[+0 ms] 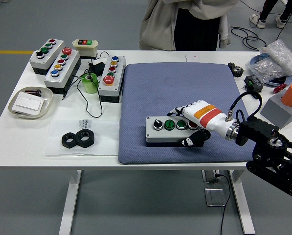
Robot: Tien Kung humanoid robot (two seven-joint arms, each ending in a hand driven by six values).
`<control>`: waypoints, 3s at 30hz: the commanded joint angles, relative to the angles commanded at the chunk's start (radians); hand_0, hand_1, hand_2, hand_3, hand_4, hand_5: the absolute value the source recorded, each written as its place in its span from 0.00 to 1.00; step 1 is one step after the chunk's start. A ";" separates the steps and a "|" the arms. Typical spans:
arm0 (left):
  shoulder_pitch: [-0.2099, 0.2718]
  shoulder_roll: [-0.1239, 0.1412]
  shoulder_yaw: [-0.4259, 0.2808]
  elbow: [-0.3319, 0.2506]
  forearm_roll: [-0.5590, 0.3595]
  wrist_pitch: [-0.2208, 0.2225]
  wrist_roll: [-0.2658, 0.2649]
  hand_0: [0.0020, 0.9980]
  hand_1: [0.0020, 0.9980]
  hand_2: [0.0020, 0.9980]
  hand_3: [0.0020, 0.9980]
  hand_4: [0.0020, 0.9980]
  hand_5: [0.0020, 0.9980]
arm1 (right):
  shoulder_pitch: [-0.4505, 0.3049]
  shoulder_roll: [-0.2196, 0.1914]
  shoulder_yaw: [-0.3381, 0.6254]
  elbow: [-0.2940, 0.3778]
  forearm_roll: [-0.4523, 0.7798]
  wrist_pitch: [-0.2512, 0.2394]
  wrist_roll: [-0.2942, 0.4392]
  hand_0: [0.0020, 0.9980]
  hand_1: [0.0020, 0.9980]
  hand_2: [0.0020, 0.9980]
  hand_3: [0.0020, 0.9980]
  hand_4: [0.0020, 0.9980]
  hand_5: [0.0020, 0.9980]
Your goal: Pick up the button,place it on the desk,press the button,press the button
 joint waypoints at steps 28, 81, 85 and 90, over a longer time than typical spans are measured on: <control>-0.008 0.002 -0.009 -0.001 0.013 0.000 0.006 0.77 0.80 0.88 0.80 0.56 1.00 | -0.030 -0.040 0.124 0.105 0.008 0.099 -0.029 0.97 0.85 1.00 1.00 1.00 0.08; 0.001 0.003 -0.018 0.002 0.029 -0.005 0.010 0.77 0.80 0.88 0.80 0.56 1.00 | -0.234 -0.230 0.279 0.423 0.177 0.088 -0.227 0.07 0.00 0.06 0.65 0.52 0.00; -0.001 0.003 -0.019 0.002 0.029 -0.005 0.011 0.77 0.80 0.88 0.80 0.56 1.00 | -0.228 -0.224 0.270 0.414 0.173 0.090 -0.232 0.07 0.00 0.06 0.65 0.52 0.00; -0.002 0.003 -0.018 0.002 0.027 -0.005 0.010 0.77 0.80 0.88 0.80 0.56 1.00 | -0.223 -0.219 0.251 0.395 0.171 0.093 -0.236 0.07 0.00 0.06 0.65 0.52 0.00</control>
